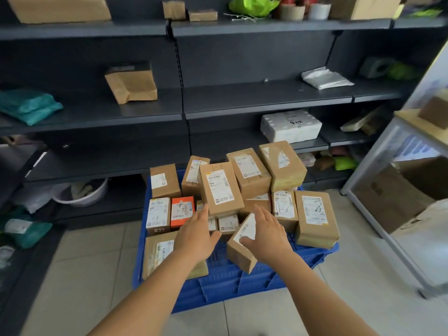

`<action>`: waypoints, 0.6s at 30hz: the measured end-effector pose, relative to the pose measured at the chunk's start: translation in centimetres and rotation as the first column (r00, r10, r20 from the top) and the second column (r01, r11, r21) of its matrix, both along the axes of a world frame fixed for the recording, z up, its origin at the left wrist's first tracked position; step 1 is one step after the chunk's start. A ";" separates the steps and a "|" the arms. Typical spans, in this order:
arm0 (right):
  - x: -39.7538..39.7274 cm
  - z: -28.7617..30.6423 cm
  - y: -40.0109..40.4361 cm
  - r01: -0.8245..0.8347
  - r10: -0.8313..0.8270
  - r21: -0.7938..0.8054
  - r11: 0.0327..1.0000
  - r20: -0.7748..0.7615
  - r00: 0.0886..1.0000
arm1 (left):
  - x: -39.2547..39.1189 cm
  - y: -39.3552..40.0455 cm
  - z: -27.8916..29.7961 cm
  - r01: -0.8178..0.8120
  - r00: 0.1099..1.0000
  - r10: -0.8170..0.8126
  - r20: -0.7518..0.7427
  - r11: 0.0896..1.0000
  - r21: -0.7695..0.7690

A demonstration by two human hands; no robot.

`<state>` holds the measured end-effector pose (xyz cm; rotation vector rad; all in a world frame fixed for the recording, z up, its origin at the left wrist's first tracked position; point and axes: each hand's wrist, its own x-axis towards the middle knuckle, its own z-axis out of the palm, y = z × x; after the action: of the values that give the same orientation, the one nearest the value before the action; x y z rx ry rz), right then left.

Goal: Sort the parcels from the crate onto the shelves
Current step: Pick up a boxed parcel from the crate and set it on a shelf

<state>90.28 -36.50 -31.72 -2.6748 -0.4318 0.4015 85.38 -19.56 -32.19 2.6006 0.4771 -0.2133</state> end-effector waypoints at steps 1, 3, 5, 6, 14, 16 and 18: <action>1.0 -0.4 0.1 -0.001 0.001 0.000 1.000 -0.016 1.000 | 0.9 0.2 -0.4 -0.010 1.000 0.010 -0.010 1.000 -0.004; 3.1 -1.3 0.4 -0.009 0.010 0.007 1.000 -0.041 0.999 | 2.7 0.5 -1.1 -0.036 0.999 0.035 -0.026 0.999 -0.014; 5.5 -2.1 0.6 -0.022 0.024 0.024 0.999 -0.059 0.998 | 4.5 0.7 -1.8 -0.071 0.996 0.069 -0.050 0.997 -0.033; 6.7 -2.4 0.8 -0.027 0.030 0.029 0.999 -0.077 0.997 | 5.4 0.8 -2.2 -0.091 0.994 0.088 -0.064 0.995 -0.045; 15.9 -6.3 2.2 -0.061 0.070 0.042 0.997 -0.268 0.961 | 12.7 1.9 -5.9 -0.253 0.956 0.229 -0.185 0.959 -0.123; 17.4 -7.7 3.1 -0.060 0.071 0.044 0.997 -0.326 0.943 | 14.1 2.1 -6.9 -0.302 0.938 0.268 -0.221 0.943 -0.141; 18.5 -9.4 4.0 -0.067 0.078 0.041 0.997 -0.372 0.925 | 15.2 2.3 -8.1 -0.346 0.920 0.300 -0.251 0.924 -0.164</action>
<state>108.79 -32.50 -41.14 -2.4796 -0.4146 0.9006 100.57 -17.28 -40.26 2.2630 0.9076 -0.4182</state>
